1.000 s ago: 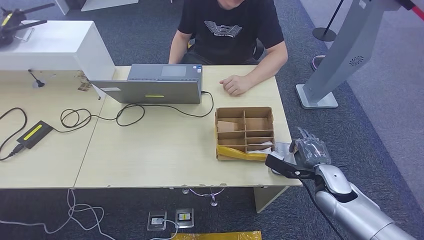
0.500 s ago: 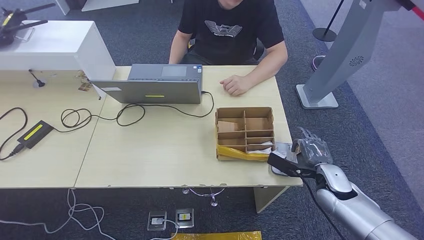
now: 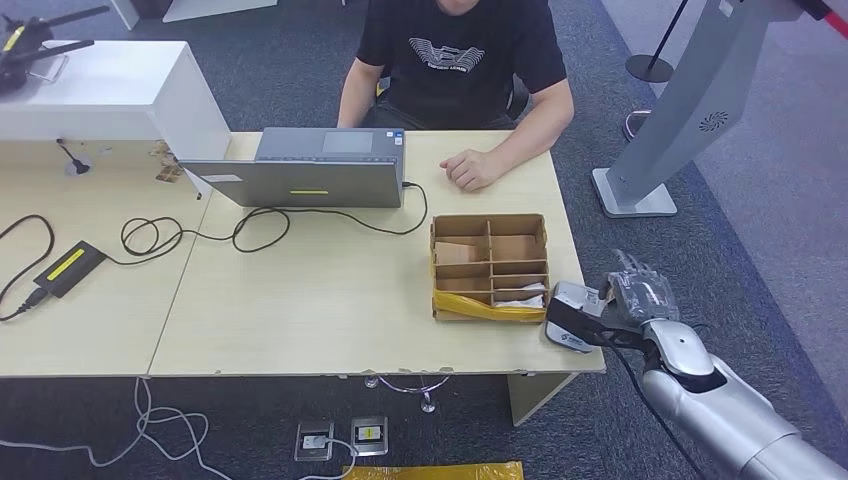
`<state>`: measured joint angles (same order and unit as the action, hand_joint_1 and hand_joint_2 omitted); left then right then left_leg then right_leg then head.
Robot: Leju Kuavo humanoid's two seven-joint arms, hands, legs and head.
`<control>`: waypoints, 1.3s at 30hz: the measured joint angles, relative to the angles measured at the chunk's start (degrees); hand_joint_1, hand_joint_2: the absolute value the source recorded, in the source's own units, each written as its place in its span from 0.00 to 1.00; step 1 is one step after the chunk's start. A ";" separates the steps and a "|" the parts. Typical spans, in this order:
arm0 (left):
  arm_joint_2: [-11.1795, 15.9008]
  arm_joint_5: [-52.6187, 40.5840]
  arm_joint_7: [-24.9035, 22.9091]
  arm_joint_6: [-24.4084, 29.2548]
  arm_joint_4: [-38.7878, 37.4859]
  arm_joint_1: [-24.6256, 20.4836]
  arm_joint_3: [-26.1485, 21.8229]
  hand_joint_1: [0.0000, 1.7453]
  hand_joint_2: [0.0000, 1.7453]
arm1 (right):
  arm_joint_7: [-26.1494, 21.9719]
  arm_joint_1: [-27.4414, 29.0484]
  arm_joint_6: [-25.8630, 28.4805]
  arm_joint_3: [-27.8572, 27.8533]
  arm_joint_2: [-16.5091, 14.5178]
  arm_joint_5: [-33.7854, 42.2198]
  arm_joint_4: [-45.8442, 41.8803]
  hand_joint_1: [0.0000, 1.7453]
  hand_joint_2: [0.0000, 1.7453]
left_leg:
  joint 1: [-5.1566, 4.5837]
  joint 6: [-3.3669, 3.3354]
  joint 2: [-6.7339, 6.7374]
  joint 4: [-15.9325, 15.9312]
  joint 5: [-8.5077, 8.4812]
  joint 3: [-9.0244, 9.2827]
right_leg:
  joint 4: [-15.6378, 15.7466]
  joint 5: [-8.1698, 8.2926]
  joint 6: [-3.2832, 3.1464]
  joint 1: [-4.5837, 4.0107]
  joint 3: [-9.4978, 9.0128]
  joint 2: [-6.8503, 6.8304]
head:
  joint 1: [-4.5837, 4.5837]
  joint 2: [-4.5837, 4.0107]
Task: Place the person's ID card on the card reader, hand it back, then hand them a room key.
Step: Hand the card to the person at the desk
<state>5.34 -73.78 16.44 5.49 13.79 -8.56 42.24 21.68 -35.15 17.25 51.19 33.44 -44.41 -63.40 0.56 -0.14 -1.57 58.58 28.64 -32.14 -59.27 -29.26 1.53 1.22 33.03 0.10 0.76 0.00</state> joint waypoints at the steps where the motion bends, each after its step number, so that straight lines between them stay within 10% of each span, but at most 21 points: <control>1: 0.02 0.06 0.00 -0.02 0.00 0.00 0.07 0.00 0.00 | 0.39 -0.25 -0.68 -0.02 0.22 -0.35 -0.39 1.00 1.00 | 0.00 0.00 0.00 0.00 0.00 0.00 | 0.00 0.00 0.00 0.00 0.00 0.00 | -0.01 0.00; 25: 0.28 0.03 0.00 -2.82 0.02 -1.44 3.74 0.00 0.00 | -0.02 -12.06 -11.89 0.75 -1.37 -9.84 -11.50 1.00 1.00 | 0.02 0.03 -0.06 -0.01 -0.05 -0.07 | -0.09 0.00 0.00 0.00 0.01 -0.02 | -0.01 0.02; 39: 0.13 8.64 -0.98 -24.98 0.00 -2.69 3.61 0.00 0.00 | -1.74 -14.05 -14.01 1.90 -8.59 -12.74 -10.94 1.00 1.00 | 0.08 0.05 -0.16 0.00 -0.10 -0.07 | -0.07 0.00 -0.01 -0.06 0.05 -0.09 | 0.01 0.01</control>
<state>5.46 -65.14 15.45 -19.49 13.79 -11.26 45.86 19.94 -49.20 3.24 53.09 24.85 -57.16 -74.34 0.64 -0.09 -1.74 58.58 28.54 -32.21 -59.34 -29.26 1.53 1.16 33.08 0.01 0.77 0.01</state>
